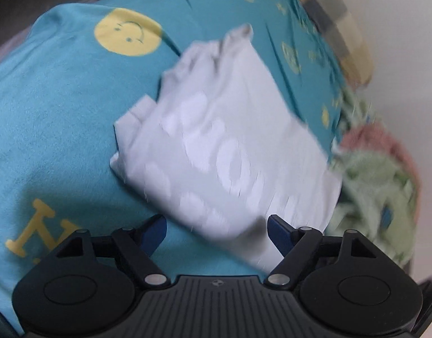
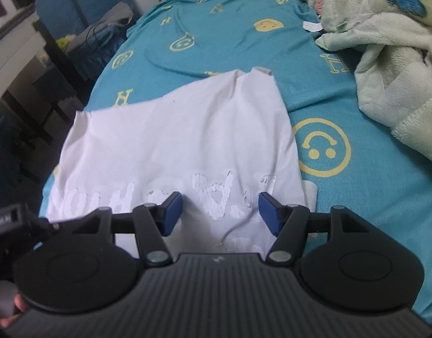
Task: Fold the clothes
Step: 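Grasp the folded shirt with both grippers and lift it onto the blanket pile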
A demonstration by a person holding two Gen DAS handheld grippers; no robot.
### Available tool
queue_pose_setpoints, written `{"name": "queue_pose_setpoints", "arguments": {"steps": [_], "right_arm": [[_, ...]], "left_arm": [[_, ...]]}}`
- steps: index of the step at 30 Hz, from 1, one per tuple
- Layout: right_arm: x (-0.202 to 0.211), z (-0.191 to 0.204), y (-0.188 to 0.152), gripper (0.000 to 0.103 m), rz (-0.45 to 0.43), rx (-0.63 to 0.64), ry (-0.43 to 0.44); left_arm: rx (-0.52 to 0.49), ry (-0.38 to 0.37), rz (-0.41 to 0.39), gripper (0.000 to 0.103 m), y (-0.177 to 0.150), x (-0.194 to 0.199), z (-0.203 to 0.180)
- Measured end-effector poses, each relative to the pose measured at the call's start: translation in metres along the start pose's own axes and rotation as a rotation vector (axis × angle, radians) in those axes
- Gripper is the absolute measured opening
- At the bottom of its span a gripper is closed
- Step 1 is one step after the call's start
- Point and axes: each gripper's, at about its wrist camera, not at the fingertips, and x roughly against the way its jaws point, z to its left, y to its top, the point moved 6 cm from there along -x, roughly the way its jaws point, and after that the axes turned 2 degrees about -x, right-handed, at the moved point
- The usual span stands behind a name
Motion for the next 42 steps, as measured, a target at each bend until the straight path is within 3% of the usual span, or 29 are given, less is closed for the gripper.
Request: {"name": "queue_pose_setpoints", "arguments": {"steps": [2,3,5,9,14,17,21,27,28,32,37,42], "right_arm": [[0.012,0.001,0.007,0.064,-0.034,-0.058,0.053],[0.018,0.003,0.010,0.064,-0.044,-0.096,0.095],[0.028,0.007,0.011,0.063,-0.031,-0.191,0.207],[0.025,0.020,-0.011,0.063,0.119,-0.419,0.462],[-0.011,0.030,-0.052,0.063,0.327,-0.686,0.615],[-0.024,0.028,-0.061,0.063,0.335,-0.761,0.616],[-0.034,0.007,-0.058,0.064,0.264,-0.878,0.570],[-0.023,-0.037,-0.052,0.064,0.075,-0.956,0.390],[-0.023,-0.039,-0.050,0.061,0.064,-0.963,0.384],[-0.022,-0.036,-0.042,0.028,0.021,-0.898,0.336],[0.005,-0.030,-0.021,0.020,-0.072,-0.823,0.361],[0.051,-0.040,0.024,0.020,-0.182,-0.776,0.404]], "left_arm": [[0.064,-0.016,-0.020,0.063,0.005,0.000,0.007],[0.088,-0.015,-0.025,0.055,0.005,0.000,0.011],[0.118,-0.014,-0.037,0.049,0.005,0.001,0.015],[0.094,-0.038,-0.082,0.028,0.005,0.008,0.008],[0.063,-0.085,-0.137,0.021,0.006,0.019,-0.004],[0.057,-0.114,-0.161,0.020,0.009,0.026,-0.007],[0.058,-0.123,-0.168,0.020,0.008,0.027,-0.009],[0.064,-0.130,-0.160,0.019,0.011,0.024,-0.009],[0.063,-0.132,-0.160,0.019,0.011,0.023,-0.009],[0.048,-0.132,-0.162,0.019,0.013,0.023,-0.011],[0.007,-0.150,-0.166,0.018,0.016,0.038,-0.027],[-0.051,-0.201,-0.159,0.018,0.016,0.060,-0.092]]}}
